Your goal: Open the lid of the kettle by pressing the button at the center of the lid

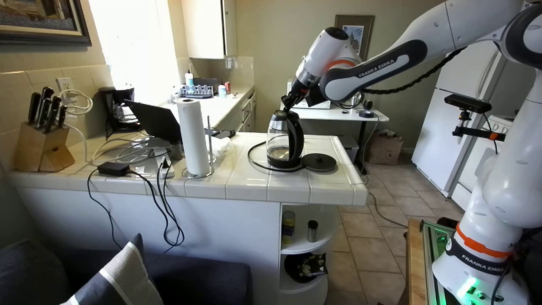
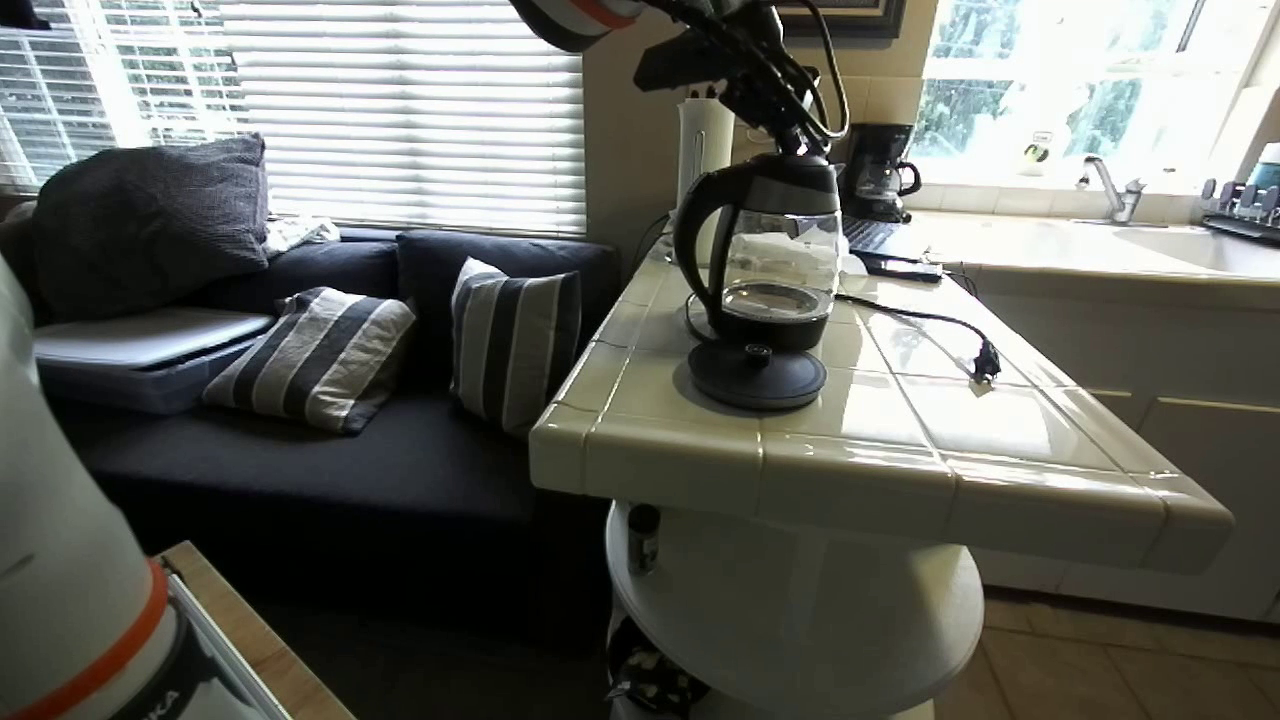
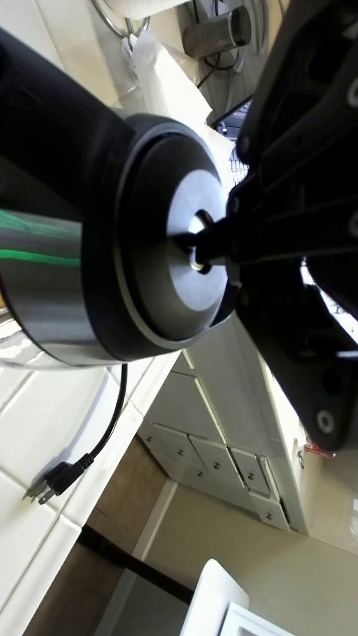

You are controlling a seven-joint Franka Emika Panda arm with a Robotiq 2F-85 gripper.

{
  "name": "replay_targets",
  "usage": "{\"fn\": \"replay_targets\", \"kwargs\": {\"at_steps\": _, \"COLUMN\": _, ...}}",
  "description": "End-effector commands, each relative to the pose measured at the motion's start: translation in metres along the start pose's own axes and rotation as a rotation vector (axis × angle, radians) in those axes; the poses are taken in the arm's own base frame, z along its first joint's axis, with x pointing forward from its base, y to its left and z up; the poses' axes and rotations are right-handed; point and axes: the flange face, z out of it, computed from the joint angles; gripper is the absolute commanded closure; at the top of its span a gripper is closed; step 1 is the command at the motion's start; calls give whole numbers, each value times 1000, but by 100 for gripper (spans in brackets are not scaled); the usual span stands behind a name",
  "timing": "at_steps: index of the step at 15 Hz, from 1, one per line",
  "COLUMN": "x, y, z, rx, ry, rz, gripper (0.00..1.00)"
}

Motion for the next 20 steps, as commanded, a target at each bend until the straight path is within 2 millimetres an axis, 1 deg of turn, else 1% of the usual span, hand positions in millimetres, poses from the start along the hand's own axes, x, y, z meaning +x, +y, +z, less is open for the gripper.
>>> {"fn": "replay_targets", "kwargs": {"at_steps": 1, "x": -13, "y": -6, "z": 15, "rx": 3, "ry": -37, "rz": -13, "gripper": 100}}
{"fn": "replay_targets", "kwargs": {"at_steps": 3, "x": -14, "y": -6, "z": 16, "rx": 0, "ry": -36, "rz": -13, "gripper": 100}}
{"fn": "replay_targets", "kwargs": {"at_steps": 5, "x": -9, "y": -5, "z": 10, "rx": 2, "ry": -17, "rz": -4, "gripper": 100}}
{"fn": "replay_targets", "kwargs": {"at_steps": 8, "x": 0, "y": -3, "z": -8, "rx": 13, "ry": 28, "rz": 11, "gripper": 100}}
{"fn": "replay_targets", "kwargs": {"at_steps": 10, "x": 5, "y": -4, "z": -26, "rx": 27, "ry": 77, "rz": 15, "gripper": 100}}
{"fn": "replay_targets", "kwargs": {"at_steps": 12, "x": 9, "y": -6, "z": -50, "rx": 36, "ry": 119, "rz": 15, "gripper": 100}}
{"fn": "replay_targets", "kwargs": {"at_steps": 15, "x": 11, "y": -7, "z": -87, "rx": 9, "ry": 107, "rz": 41, "gripper": 100}}
{"fn": "replay_targets", "kwargs": {"at_steps": 18, "x": 3, "y": -8, "z": -121, "rx": -53, "ry": -14, "rz": 99, "gripper": 100}}
{"fn": "replay_targets", "kwargs": {"at_steps": 20, "x": -5, "y": -9, "z": -137, "rx": -55, "ry": -130, "rz": 103, "gripper": 100}}
